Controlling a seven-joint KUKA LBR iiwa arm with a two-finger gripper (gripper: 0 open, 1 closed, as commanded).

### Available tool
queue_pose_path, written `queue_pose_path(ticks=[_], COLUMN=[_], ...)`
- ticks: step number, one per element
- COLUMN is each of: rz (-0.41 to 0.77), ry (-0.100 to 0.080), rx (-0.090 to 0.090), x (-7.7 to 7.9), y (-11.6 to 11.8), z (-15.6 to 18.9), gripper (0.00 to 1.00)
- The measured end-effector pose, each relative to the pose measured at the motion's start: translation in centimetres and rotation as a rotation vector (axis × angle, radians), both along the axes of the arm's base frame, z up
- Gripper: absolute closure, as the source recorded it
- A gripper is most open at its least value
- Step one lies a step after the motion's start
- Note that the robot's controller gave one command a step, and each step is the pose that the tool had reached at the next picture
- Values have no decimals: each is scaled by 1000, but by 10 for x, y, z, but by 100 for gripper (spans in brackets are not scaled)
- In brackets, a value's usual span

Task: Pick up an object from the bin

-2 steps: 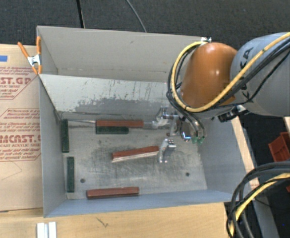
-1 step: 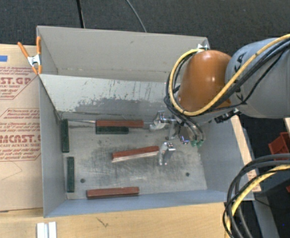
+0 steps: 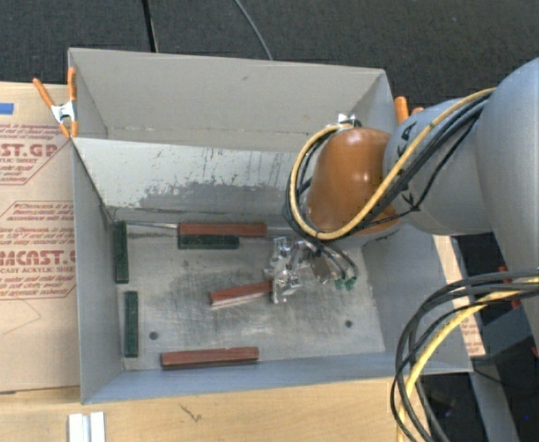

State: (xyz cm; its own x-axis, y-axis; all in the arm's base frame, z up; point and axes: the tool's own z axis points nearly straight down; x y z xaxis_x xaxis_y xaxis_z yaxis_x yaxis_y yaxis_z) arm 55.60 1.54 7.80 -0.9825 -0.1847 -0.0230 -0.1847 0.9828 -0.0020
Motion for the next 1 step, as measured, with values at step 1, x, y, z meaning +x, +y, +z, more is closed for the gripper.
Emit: queue_pose_path(ticks=[1], rz=[0], ry=[0], rx=[0], x=[0], y=[0], z=[0], gripper=[100])
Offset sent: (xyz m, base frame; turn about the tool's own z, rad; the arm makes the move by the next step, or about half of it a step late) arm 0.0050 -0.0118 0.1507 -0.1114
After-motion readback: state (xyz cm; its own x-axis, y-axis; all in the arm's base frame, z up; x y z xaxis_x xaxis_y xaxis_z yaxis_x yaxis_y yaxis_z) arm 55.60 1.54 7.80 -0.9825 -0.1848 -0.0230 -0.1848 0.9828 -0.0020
